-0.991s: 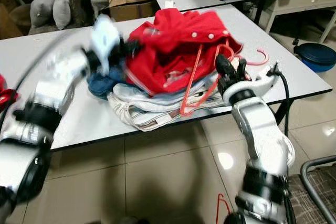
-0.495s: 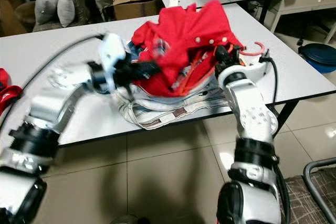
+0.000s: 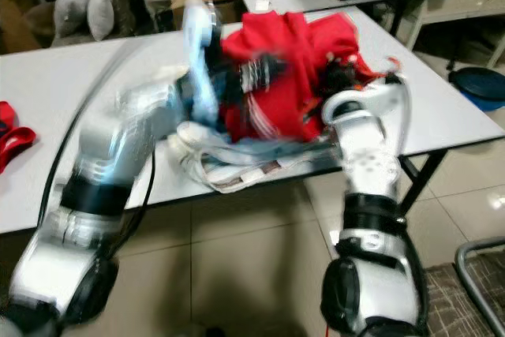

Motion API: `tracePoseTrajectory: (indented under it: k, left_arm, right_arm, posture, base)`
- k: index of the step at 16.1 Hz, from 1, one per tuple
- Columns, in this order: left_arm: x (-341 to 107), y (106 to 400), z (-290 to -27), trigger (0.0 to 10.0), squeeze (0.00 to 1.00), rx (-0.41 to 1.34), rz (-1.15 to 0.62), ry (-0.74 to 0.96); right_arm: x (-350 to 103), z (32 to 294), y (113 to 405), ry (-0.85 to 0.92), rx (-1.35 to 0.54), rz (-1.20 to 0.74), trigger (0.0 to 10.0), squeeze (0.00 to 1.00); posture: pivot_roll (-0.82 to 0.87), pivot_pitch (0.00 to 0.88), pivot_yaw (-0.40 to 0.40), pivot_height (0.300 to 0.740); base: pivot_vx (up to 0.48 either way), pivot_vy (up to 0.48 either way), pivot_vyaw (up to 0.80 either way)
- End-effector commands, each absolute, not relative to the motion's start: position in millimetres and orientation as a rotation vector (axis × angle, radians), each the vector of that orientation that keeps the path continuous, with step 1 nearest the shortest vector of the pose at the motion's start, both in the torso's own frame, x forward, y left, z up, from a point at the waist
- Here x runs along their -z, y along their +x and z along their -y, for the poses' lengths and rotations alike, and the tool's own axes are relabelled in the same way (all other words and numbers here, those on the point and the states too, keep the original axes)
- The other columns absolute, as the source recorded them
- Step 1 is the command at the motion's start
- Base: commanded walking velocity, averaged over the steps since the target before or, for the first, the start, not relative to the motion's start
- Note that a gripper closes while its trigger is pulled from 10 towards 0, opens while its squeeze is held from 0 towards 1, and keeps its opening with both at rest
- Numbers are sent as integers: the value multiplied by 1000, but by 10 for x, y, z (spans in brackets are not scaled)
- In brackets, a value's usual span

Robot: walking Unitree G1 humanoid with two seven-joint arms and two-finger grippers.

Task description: Hang hanger

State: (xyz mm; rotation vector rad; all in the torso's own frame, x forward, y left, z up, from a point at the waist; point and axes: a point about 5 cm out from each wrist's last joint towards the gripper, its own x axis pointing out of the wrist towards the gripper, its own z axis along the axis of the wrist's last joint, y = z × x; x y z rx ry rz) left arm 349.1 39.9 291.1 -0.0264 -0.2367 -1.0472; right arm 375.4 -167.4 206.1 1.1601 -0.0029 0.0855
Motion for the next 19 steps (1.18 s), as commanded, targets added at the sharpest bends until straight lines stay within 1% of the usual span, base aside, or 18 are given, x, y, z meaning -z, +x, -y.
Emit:
tracePoseTrajectory:
  k: [1, 3, 4, 6, 8, 10, 11, 12, 13, 14, 15, 17, 18, 19]
  left_arm:
    - [-2860, 3665, -565, 0, 0, 849, 222, 62]
    - [-2850, 3763, -653, 0, 0, 770, 180, 47]
    - [-2825, 3884, -717, 0, 0, 686, 136, 23]
    - [-2782, 3912, -676, 0, 0, 695, 114, 26]
    - [-2833, 3816, -513, 0, 0, 823, 125, -49]
    - [-2914, 3592, -293, 0, 0, 1058, 90, -124]
    - [-2910, 3513, -237, 0, 0, 1120, 52, -126]
    - [-2894, 3493, -222, 0, 0, 1124, 40, -103]
    - [-2848, 3503, -225, 0, 0, 1078, 38, -28]
    - [-2812, 3551, -239, 0, 0, 991, 44, 4]
    - [-2815, 3546, -233, 0, 0, 985, 48, 0]
    - [-2866, 3547, -186, 0, 0, 906, 61, -71]
    - [-2877, 3544, -173, 0, 0, 892, 63, -82]
    - [-2941, 3565, -158, 0, 0, 843, 91, -131]
  right_arm:
    - [-2100, 1583, 3720, 1100, -145, 4, 10000, 0]
    - [-2081, 1567, 3655, 1081, -164, -4, 10000, 0]
    - [-2067, 1546, 3539, 1031, -207, -22, 10000, 0]
    - [-2048, 1539, 3472, 1006, -210, -32, 10000, 0]
    - [-1995, 1610, 3452, 1064, -157, -39, 10000, 0]
    - [-1954, 1650, 3479, 1108, -95, -39, 10000, 0]
    - [-1976, 1677, 3514, 1146, -64, -20, 10000, 0]
    - [-2003, 1694, 3538, 1181, -48, -5, 10000, 0]
    - [-2072, 1729, 3589, 1246, -21, 29, 10000, 0]
    - [-2164, 1760, 3660, 1357, 7, 70, 10000, 0]
    - [-2173, 1759, 3671, 1379, 8, 72, 10000, 0]
    - [-2211, 1712, 3719, 1468, 1, 79, 10000, 0]
    - [-2213, 1694, 3730, 1487, -3, 75, 10000, 0]
    - [-2196, 1596, 3731, 1458, -32, 29, 10000, 0]
  posture:
    - [29, 0, 108, 740]
    - [21, 0, 115, 740]
    - [12, 0, 123, 740]
    - [2, 0, 134, 740]
    - [3, 0, 135, 740]
    - [4, 0, 135, 740]
    - [6, 0, 136, 740]
    - [6, 0, 136, 740]
    - [11, 0, 136, 740]
    - [15, 0, 129, 740]
    - [15, 0, 129, 740]
    - [21, 0, 118, 740]
    - [21, 0, 118, 740]
    - [19, 0, 117, 740]
  base:
    - [0, 0, 0]
    - [0, 0, 0]
    - [0, 0, 0]
    - [0, 0, 0]
    - [0, 0, 0]
    - [0, 0, 0]
    - [0, 0, 0]
    - [0, 0, 0]
    - [0, 0, 0]
    - [0, 0, 0]
    - [0, 0, 0]
    - [0, 0, 0]
    - [0, 0, 0]
    - [0, 0, 0]
